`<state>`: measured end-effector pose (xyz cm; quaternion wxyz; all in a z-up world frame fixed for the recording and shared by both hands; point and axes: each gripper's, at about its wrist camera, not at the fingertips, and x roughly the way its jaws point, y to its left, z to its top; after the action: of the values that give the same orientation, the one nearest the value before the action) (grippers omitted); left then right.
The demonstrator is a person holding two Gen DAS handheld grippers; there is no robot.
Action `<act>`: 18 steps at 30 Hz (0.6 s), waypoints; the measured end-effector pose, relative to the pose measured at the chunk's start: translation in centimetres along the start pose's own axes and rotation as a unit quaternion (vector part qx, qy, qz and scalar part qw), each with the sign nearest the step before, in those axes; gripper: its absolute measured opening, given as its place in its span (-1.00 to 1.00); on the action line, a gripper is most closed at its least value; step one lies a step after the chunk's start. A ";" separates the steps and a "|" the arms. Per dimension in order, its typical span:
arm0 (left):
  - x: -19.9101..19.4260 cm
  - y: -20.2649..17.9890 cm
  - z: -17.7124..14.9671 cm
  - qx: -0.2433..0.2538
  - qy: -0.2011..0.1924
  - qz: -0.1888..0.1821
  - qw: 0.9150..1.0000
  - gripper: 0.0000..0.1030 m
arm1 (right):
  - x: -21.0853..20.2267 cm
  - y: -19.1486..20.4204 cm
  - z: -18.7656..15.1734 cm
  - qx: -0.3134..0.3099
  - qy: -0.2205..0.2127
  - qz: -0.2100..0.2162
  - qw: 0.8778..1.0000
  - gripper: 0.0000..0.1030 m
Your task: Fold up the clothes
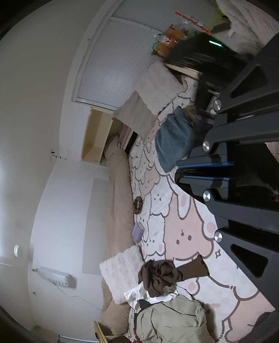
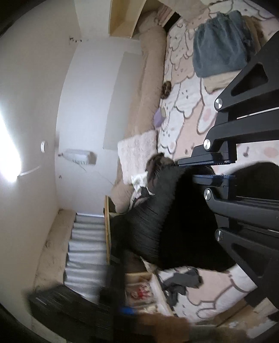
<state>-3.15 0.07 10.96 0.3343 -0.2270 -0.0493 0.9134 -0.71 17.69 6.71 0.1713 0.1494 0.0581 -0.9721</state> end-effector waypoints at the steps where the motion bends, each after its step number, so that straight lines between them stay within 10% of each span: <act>1: 0.2 0.1 -0.6 0.002 0.003 0.003 1.000 -0.85 | 0.2 -0.6 0.8 0.005 0.001 0.001 1.000 -0.87; 3: 0.5 -0.1 -1.7 0.007 0.007 0.006 1.000 -0.70 | 0.8 -1.0 1.9 0.013 0.001 0.001 1.000 -0.88; 6: 0.3 -0.6 -3.6 0.020 0.003 0.022 1.000 0.30 | 1.9 -1.8 3.5 0.028 -0.006 -0.012 1.000 -0.88; 18: 2.0 -4.5 -14.9 0.105 0.010 0.056 0.993 0.38 | 3.8 -2.2 7.8 0.069 0.032 0.000 0.997 -0.88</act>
<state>4.79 3.90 -2.03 0.3048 -0.2025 0.0634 0.9285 -6.99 17.32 13.09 0.1583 0.1917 -0.0034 -0.9686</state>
